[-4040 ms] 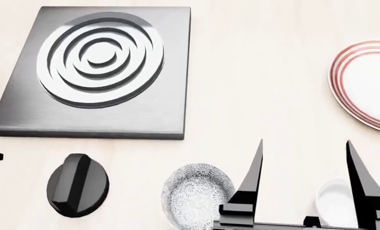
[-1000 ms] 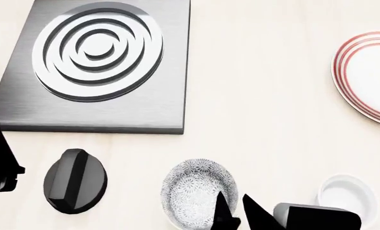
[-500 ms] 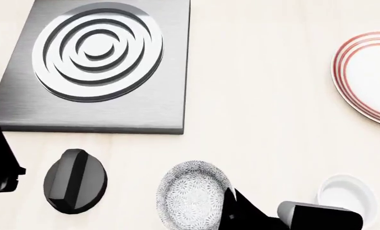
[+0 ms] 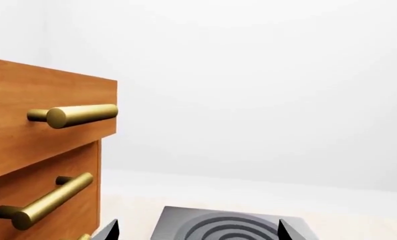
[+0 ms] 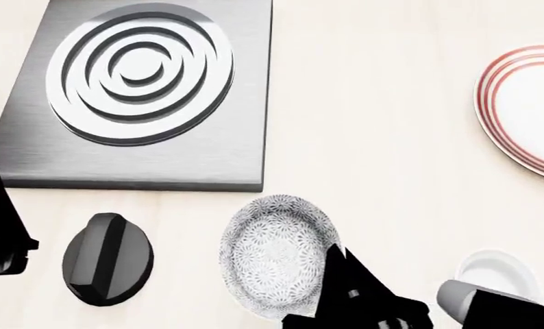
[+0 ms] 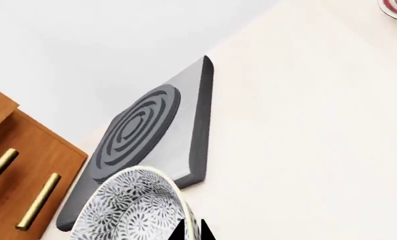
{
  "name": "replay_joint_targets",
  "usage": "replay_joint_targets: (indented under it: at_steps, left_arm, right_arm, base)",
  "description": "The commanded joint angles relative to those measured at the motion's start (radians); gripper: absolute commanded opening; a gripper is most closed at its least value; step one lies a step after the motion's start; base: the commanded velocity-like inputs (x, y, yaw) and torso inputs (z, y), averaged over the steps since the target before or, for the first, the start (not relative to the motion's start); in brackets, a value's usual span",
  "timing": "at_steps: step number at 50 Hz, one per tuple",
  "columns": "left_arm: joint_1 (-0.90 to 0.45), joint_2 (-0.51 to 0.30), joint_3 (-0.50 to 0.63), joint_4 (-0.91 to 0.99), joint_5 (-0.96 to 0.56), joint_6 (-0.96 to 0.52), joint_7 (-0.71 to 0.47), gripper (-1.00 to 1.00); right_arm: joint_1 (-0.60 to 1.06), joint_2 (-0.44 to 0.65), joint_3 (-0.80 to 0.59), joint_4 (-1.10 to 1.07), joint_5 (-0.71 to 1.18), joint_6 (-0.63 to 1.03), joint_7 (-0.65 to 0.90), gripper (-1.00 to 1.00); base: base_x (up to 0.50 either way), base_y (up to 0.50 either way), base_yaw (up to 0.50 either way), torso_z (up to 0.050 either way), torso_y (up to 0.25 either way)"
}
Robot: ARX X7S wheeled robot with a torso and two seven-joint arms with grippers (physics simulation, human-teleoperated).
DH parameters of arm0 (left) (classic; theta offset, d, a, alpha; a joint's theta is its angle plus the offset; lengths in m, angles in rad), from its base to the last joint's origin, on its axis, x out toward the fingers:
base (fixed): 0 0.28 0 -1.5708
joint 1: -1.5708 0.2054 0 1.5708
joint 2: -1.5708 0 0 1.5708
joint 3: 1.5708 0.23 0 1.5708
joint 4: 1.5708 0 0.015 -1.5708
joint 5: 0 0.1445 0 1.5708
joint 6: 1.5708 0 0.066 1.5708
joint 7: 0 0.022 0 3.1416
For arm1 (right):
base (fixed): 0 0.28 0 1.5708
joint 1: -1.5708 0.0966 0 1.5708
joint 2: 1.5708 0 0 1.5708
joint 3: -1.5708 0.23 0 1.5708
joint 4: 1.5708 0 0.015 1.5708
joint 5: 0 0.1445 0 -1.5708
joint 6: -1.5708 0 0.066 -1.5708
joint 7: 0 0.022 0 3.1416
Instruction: Pick the akita bowl next to the ramekin and place it on the plate.
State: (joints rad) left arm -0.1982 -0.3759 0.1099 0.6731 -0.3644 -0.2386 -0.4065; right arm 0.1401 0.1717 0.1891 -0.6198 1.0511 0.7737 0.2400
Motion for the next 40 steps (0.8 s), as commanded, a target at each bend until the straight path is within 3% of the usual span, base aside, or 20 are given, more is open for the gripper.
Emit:
replay_joint_targets:
  at_steps: [1,40]
  left_arm:
    - [-0.003,-0.004,0.000,0.008,-0.007,-0.004,-0.005,1.00]
    - [-0.025,-0.012,0.005,-0.001,-0.020,-0.006,-0.014,1.00]
  right_arm:
    - [0.043,0.021,0.041,-0.058,0.117,0.024,0.074,-1.00]
    - [0.384,0.095,0.055,0.130,0.194,0.059,0.215,-1.00]
  base:
    - [0.00,0.00,0.00,0.000,0.000]
    - [0.00,0.00,0.00,0.000,0.000]
